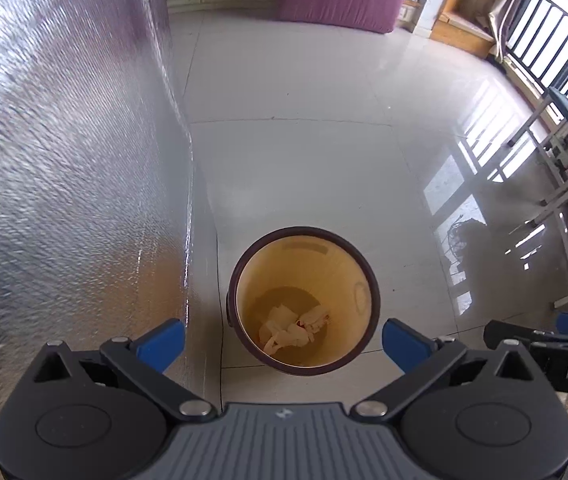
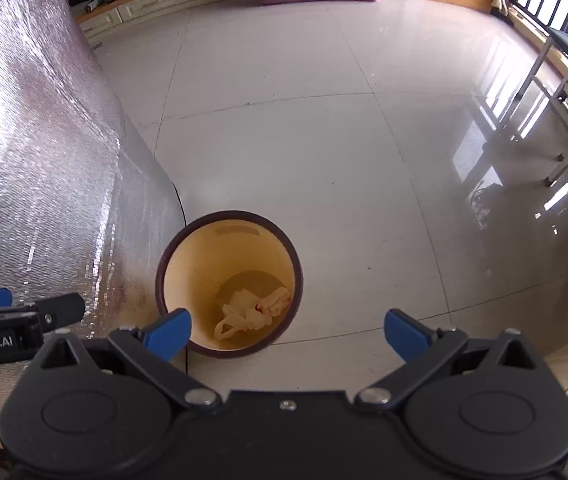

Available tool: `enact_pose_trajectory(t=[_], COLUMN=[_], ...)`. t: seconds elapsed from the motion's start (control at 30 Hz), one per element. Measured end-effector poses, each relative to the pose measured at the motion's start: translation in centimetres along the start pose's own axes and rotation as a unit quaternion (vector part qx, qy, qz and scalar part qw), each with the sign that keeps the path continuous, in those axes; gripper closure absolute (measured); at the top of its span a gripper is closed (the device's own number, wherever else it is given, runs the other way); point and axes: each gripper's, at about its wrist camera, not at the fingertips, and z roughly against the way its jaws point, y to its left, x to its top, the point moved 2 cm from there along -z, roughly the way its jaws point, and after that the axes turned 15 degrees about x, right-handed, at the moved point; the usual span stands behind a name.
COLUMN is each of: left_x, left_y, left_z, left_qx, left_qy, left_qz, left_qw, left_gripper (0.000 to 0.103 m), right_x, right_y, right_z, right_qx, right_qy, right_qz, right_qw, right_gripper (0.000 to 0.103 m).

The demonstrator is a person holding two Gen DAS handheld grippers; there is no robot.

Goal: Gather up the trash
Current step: 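Move both open tools back toward the trash on the table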

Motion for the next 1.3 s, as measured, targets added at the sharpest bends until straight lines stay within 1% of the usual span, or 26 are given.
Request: enact_pose_trajectory(t=[0.1,0.3,0.5,0.67,0.93,1.07,1.2,1.3], left_x=[-0.4,-0.7,-1.9,-3.5,-5.4,-6.7,-8.1,-8.9], left_y=[0.2,0.9,1.8,3.2,7.4,9.6,11.9,14.1], left_z=[2.5,8.7,14.8,19.9,27.1,29.6,31.4,32.3], left_qx=[-0.006,-0.026,-0.041,-0.058,-0.071,-0.072,-0.062,-0.050], left_qy=[-0.013,-0.054,-0.103,-0.144,-0.212,-0.239,-0.262,-0.272], left_qz=[-0.004,-0.004,-0.010,-0.009,0.025,0.035,0.045,0.057], left_qw=[0.9999,0.9982,0.9938,0.9878,0.9745,0.9677,0.9621,0.9594], left_gripper=[0.000,0.000,0.000,0.000,0.000,0.000,0.000,0.000], right_x=[-0.5,-1.7,-3.4,-4.7,-7.3,-8.6,-9.4,-10.0], right_y=[0.6,1.9,3.4,5.1,8.2,10.1,11.9,13.7], right_z=[2.4,8.4,15.2,20.5,26.6,29.0,30.9,31.7], right_qx=[-0.002,-0.004,-0.009,-0.011,-0.007,-0.001,0.006,0.003], right_qy=[-0.013,-0.052,-0.099,-0.141,-0.193,-0.215,-0.237,-0.252], right_qz=[-0.002,-0.003,0.000,0.005,0.031,0.047,0.060,0.076], right_qw=[1.000,0.999,0.995,0.990,0.981,0.976,0.970,0.965], right_gripper=[0.000,0.000,0.000,0.000,0.000,0.000,0.000,0.000])
